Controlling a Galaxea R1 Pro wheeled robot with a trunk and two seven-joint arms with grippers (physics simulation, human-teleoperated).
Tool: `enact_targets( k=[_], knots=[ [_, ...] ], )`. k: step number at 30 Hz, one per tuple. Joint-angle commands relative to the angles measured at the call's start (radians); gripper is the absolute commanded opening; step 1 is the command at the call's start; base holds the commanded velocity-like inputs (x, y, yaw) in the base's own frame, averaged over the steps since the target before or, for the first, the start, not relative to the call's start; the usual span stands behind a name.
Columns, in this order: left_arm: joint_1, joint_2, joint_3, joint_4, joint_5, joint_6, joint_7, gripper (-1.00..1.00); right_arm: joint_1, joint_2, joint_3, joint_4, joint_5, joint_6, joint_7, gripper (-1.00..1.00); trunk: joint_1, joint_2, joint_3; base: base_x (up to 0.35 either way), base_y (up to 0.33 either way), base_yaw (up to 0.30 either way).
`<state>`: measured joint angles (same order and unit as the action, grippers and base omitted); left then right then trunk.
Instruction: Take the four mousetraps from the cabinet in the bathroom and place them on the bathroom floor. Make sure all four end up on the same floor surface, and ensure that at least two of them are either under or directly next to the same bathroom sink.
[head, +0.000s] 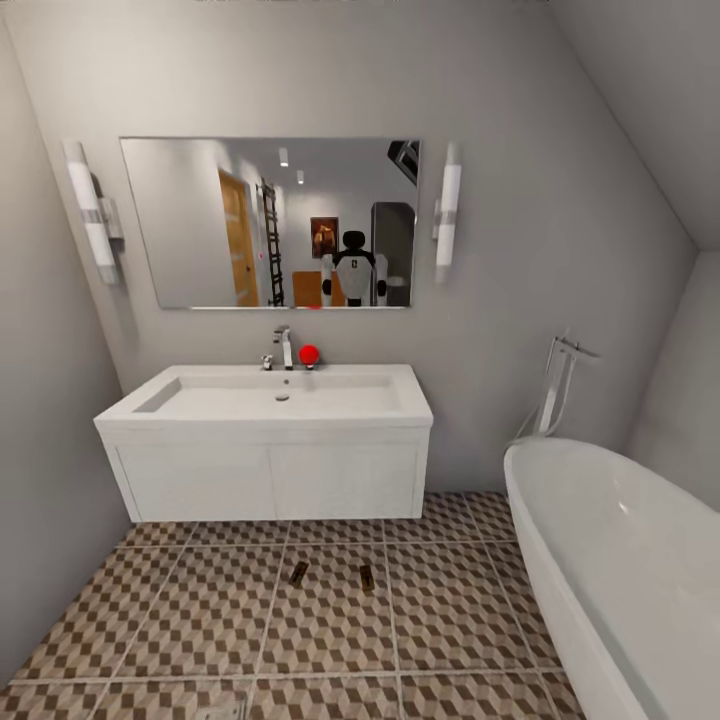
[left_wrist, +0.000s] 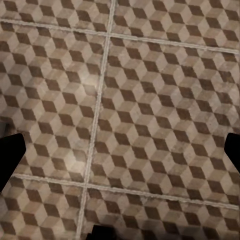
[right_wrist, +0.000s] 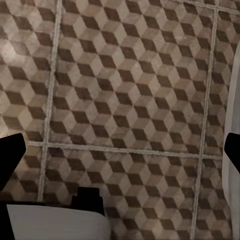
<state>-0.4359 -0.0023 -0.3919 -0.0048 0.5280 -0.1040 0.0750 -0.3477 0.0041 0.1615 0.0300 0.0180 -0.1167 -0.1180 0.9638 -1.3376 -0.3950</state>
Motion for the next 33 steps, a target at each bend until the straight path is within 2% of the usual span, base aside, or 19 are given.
enact_targets(
  k=[1, 11, 22, 33],
  knots=[
    [0.003, 0.000, -0.009, 0.000, 0.007, -0.002, 0.003, 1.00, 0.002, 0.000, 0.006, 0.003, 0.002, -0.005, -0.005, 1.00, -0.004, 0.007, 0.002, 0.000, 0.000, 0.000],
    [0.033, -0.001, -0.009, 0.000, 0.007, 0.000, 0.003, 1.00, 0.036, 0.001, 0.006, 0.004, 0.002, -0.006, -0.005, 1.00, -0.042, 0.077, 0.033, 0.000, 0.000, 0.000],
    [0.060, -0.001, -0.008, 0.000, 0.009, 0.000, 0.003, 1.00, 0.045, 0.000, 0.006, 0.004, 0.001, -0.004, -0.005, 1.00, -0.084, 0.154, 0.068, 0.000, 0.000, 0.000],
    [0.098, -0.002, -0.008, 0.000, 0.047, 0.000, 0.003, 1.00, 0.065, -0.007, 0.006, 0.004, 0.000, -0.005, -0.005, 1.00, -0.127, 0.231, 0.102, 0.000, 0.000, 0.000]
  ],
)
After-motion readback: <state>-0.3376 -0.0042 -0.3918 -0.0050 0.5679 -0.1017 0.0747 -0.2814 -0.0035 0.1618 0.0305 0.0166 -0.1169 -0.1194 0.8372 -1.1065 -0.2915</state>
